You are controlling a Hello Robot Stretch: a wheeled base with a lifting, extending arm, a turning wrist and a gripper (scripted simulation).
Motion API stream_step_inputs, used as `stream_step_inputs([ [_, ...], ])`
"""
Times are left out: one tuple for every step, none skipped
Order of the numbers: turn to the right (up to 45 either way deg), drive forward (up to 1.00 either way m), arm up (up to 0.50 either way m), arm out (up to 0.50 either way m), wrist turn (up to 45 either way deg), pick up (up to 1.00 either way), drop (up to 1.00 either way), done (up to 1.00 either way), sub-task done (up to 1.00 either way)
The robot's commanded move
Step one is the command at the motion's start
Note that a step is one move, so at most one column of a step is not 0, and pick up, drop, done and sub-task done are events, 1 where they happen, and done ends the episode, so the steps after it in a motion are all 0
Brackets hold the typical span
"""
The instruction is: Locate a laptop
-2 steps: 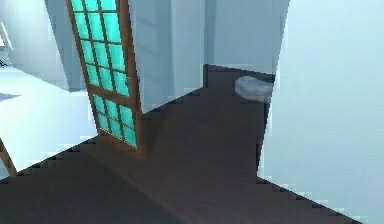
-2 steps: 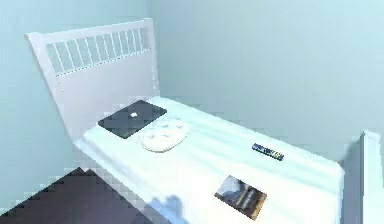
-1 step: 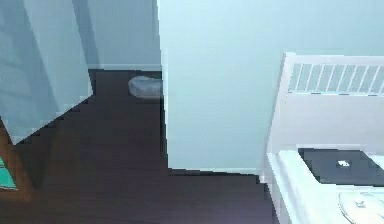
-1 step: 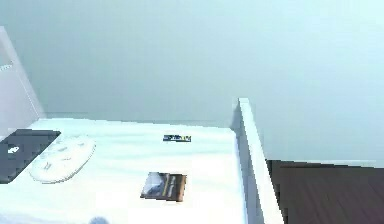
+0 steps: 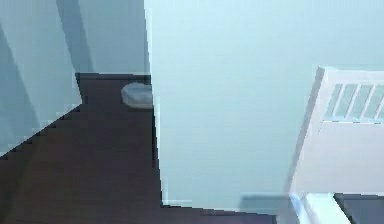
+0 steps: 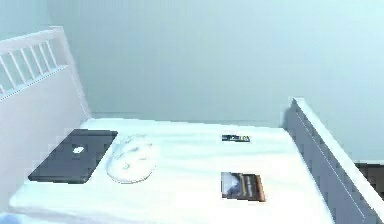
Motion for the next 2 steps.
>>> stream_step_inputs([
  [45.0, 0.00, 0.00, 0.00, 0.0, 0.00, 0.00, 0.00, 0.00],
  [0.0, 0.00, 0.00, 0.00, 0.0, 0.00, 0.00, 1.00, 0.00],
])
